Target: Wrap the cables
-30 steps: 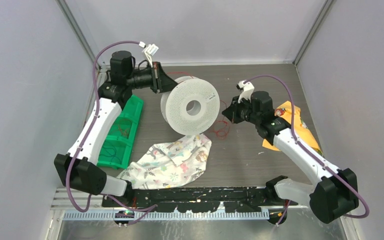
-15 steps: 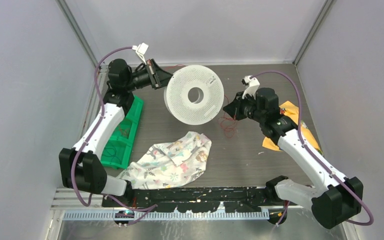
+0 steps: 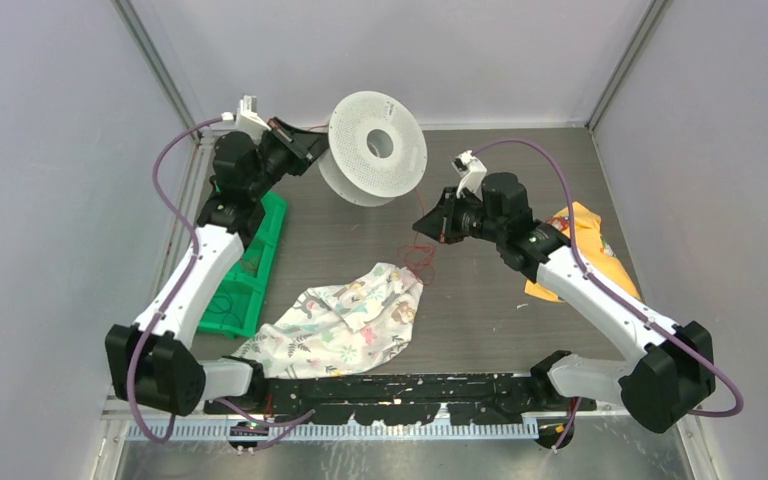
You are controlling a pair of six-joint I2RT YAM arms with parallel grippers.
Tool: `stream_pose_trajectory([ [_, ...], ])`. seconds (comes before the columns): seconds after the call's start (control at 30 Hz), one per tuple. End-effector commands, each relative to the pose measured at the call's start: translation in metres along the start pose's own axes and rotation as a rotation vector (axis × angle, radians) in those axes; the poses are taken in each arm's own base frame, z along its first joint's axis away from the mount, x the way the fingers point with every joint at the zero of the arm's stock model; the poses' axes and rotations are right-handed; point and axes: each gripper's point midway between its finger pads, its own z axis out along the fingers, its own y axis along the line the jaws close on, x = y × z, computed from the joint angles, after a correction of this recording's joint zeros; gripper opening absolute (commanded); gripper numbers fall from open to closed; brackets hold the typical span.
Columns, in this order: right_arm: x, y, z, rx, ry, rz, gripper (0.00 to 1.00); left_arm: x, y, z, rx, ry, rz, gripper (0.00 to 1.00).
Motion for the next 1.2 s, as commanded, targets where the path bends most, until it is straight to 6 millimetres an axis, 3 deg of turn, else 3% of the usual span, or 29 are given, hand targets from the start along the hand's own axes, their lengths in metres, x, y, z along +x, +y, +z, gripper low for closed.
stream_pose_trajectory([
  [0.0, -0.034, 0.042, 0.003, -0.147, -0.108, 0.065, 0.01, -0.038, -0.018, -0.023, -0.178, -0.183, 0.125, 0.01],
  [0.23, -0.037, 0.064, 0.016, -0.191, -0.088, 0.038, 0.01, -0.024, 0.006, -0.026, -0.333, -0.12, 0.13, 0.01],
  [0.37, -0.028, 0.072, 0.027, -0.185, -0.009, 0.033, 0.01, -0.028, 0.025, -0.03, -0.43, -0.162, 0.156, 0.0],
  [0.6, -0.006, 0.093, 0.05, -0.213, 0.079, 0.049, 0.01, -0.029, 0.038, -0.033, -0.471, -0.193, 0.157, 0.0],
  [0.73, 0.0, 0.108, 0.056, -0.233, 0.094, 0.029, 0.01, -0.028, 0.039, -0.034, -0.472, -0.191, 0.186, 0.01],
  [1.0, -0.009, 0.117, 0.057, -0.245, 0.1, -0.02, 0.0, -0.018, 0.034, -0.032, -0.396, -0.156, 0.277, 0.0],
  [1.17, -0.009, 0.122, 0.058, -0.287, 0.101, -0.054, 0.01, -0.022, 0.024, -0.037, -0.357, -0.177, 0.325, 0.0],
])
